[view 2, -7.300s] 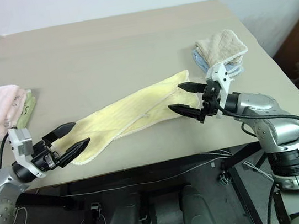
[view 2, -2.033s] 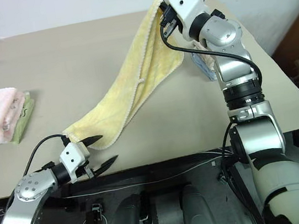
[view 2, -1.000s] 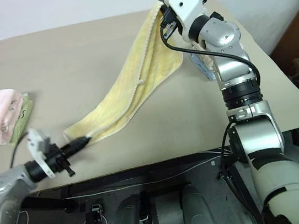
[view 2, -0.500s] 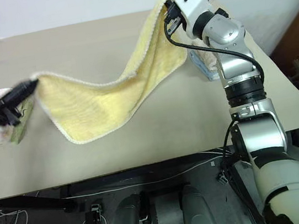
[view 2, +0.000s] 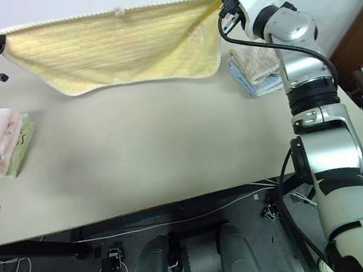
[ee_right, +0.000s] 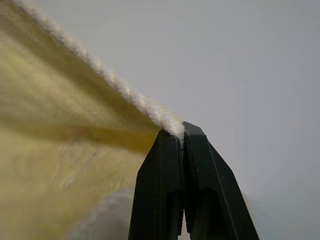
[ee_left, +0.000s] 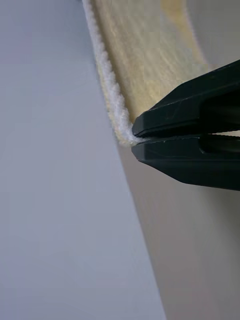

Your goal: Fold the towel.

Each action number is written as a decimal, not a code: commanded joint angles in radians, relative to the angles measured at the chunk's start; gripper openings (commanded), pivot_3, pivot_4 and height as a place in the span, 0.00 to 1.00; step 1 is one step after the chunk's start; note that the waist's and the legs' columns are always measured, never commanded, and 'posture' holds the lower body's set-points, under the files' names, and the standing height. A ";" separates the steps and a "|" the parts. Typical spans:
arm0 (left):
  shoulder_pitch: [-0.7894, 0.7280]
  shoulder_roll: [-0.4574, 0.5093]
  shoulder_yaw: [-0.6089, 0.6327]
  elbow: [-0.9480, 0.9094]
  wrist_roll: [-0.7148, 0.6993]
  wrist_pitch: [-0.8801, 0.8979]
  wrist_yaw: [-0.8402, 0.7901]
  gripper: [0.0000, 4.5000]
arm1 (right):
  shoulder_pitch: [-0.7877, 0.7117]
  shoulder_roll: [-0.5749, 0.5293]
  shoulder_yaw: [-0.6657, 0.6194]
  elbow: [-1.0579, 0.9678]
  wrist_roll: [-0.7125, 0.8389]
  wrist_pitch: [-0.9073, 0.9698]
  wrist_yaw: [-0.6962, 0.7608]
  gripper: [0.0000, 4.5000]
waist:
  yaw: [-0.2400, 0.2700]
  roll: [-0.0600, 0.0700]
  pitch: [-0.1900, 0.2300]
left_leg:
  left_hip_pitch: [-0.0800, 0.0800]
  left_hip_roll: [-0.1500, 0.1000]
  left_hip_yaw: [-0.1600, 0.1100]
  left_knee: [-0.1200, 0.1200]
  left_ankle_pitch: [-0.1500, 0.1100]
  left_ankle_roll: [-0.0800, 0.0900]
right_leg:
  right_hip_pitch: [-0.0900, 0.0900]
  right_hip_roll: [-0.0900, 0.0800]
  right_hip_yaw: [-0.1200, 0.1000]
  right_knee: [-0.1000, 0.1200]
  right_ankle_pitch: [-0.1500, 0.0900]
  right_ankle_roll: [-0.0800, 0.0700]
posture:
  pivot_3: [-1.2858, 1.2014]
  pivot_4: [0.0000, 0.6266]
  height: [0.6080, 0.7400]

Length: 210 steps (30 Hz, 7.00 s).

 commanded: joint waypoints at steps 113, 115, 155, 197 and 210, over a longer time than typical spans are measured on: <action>0.178 0.077 0.001 0.013 0.184 -0.229 -0.102 0.00 | 0.421 0.047 0.101 -0.354 0.191 0.392 0.357 0.44 | 0.005 -0.007 0.004 | -0.014 0.016 0.019 0.025 -0.003 0.001 | -0.009 -0.006 -0.019 0.016 0.004 0.002 | 0.52 0.24 1.00; 0.190 0.078 -0.004 0.003 0.188 -0.236 -0.110 0.00 | 0.416 0.048 0.104 -0.352 0.190 0.397 0.361 0.44 | 0.005 -0.007 0.004 | -0.014 0.016 0.019 0.025 -0.003 0.001 | -0.009 -0.006 -0.019 0.016 0.004 0.002 | 0.52 0.24 1.00; 0.198 0.077 0.000 -0.090 0.153 -0.165 -0.030 0.00 | -0.118 0.065 -0.026 0.277 0.089 0.054 0.158 0.00 | 0.005 -0.007 0.004 | -0.013 0.016 0.019 0.024 -0.003 0.001 | -0.010 -0.006 -0.019 0.016 0.005 0.002 | 0.52 0.24 1.00; 1.022 0.340 0.218 -0.888 -0.147 0.458 -0.510 0.00 | 0.804 -0.443 -0.202 -0.753 0.522 0.536 0.691 0.00 | 0.000 -0.006 0.003 | 0.001 0.023 0.019 0.013 -0.006 -0.004 | -0.003 -0.014 -0.016 0.008 0.002 -0.011 | 0.52 0.24 1.00; 1.138 0.368 0.269 -0.917 -0.143 0.497 -0.513 0.00 | 0.836 -0.427 -0.158 -0.741 0.492 0.433 0.708 0.00 | 0.000 -0.004 0.002 | 0.001 0.025 0.034 -0.002 -0.006 -0.004 | -0.011 -0.018 -0.014 -0.003 0.001 -0.019 | 0.52 0.24 1.00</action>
